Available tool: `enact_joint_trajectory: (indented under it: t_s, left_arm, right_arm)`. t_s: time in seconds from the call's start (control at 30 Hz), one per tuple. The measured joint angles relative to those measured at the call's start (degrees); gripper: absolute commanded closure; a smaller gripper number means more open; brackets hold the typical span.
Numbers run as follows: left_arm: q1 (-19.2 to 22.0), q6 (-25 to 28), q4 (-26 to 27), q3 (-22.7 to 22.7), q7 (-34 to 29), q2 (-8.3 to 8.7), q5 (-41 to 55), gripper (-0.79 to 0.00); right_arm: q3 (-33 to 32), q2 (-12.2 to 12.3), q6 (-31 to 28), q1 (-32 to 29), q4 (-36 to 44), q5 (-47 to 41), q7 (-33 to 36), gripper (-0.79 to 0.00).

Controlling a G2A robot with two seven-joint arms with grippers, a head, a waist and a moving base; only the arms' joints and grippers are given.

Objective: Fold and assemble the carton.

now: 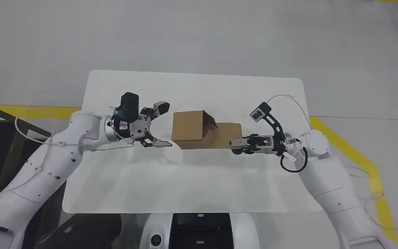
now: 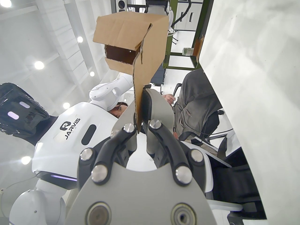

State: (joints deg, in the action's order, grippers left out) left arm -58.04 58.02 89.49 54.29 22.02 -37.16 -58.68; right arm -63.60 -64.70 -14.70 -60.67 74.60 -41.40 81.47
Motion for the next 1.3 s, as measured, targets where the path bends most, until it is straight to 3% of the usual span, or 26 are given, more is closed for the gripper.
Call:
enact_joint_trajectory:
  t_s: [0.27,0.67,1.3]
  left_arm:
    - [3.34,-0.02,-2.27,-6.09,8.16,-2.29,-6.70,-0.785]
    - [8.39,-0.02,-6.63,-13.00,12.89,-4.28,-9.27,-0.785]
    - [11.00,-0.02,-8.42,-17.83,17.39,-4.33,-9.40,-0.785]
  right_arm:
    - [1.03,-0.48,-1.15,1.33,-1.94,-1.37,1.09,0.000]
    - [2.28,-0.98,-2.29,1.72,-2.38,-1.79,1.49,0.000]
    - [3.10,-1.57,-4.02,1.88,-3.76,-1.72,0.39,0.000]
